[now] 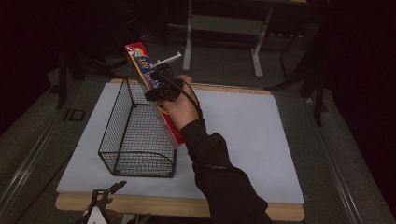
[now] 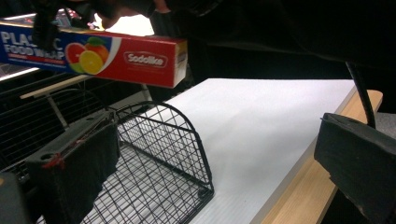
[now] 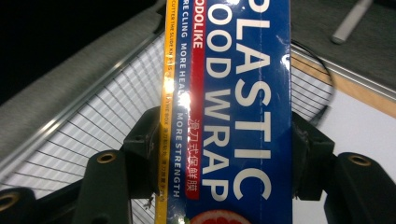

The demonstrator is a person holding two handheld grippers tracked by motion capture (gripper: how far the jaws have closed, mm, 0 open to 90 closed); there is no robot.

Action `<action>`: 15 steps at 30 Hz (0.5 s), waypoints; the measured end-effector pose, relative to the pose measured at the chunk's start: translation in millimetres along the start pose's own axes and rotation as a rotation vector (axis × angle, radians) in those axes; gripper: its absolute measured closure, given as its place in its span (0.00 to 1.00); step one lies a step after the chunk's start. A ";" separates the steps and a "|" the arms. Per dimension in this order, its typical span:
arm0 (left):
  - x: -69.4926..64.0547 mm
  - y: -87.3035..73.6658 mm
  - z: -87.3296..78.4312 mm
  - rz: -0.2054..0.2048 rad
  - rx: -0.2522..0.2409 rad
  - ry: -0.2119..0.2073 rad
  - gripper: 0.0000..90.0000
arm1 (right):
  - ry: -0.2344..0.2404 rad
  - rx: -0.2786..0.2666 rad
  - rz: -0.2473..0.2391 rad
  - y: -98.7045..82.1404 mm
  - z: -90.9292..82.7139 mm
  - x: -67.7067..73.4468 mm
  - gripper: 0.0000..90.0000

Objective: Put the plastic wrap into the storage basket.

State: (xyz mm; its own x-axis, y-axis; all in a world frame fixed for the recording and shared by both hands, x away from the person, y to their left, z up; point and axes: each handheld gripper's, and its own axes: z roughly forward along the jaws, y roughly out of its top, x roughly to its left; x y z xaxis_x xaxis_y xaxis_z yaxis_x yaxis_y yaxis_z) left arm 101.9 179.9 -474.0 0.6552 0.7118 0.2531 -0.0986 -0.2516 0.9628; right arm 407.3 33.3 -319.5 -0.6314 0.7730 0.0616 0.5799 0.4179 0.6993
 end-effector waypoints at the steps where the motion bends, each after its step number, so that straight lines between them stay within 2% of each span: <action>1: 0.1 0.0 -0.5 -0.003 0.001 0.003 0.01 | 0.008 -0.004 0.000 1.0 1.9 3.2 0.44; 8: -1.1 0.4 -4.5 -0.002 -0.011 0.007 0.01 | 0.036 -0.089 -0.029 2.9 15.3 23.0 0.44; 12: -1.1 0.4 -5.8 -0.002 -0.010 0.009 0.01 | 0.018 -0.148 -0.056 1.6 23.1 30.9 0.44; 15: -0.8 0.2 -6.1 -0.002 -0.004 0.011 0.01 | 0.026 -0.148 -0.045 -0.1 31.2 32.9 0.44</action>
State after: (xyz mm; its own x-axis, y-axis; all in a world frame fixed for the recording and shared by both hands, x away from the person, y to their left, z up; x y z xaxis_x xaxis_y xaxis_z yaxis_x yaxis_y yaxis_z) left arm 96.8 183.3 -473.4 0.6469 0.7198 0.2519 -0.0997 -0.2476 0.9637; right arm 402.6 73.6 -339.7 -0.6692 0.7417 0.0453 0.4697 0.3749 0.7993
